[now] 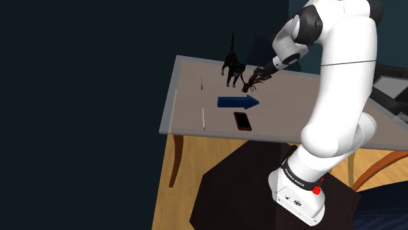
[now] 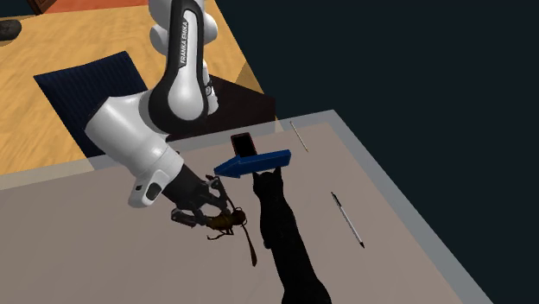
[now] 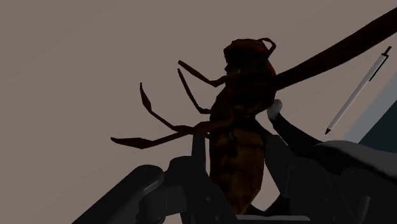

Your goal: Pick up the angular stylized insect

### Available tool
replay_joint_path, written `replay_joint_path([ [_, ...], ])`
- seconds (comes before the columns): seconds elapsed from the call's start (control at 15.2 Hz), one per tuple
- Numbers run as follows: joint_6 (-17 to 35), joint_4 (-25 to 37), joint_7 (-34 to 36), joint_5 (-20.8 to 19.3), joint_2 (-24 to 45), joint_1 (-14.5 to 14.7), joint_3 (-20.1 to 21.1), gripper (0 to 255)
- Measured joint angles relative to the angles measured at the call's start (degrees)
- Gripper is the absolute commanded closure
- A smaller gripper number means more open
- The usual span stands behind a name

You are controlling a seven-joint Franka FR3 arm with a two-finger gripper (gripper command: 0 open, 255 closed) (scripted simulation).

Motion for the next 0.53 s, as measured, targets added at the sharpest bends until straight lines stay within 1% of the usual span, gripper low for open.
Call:
replay_joint_path([
  [0.53, -1.60, 0.21, 4.08, -4.16, -3.75, 1.62, -2.02, 255],
])
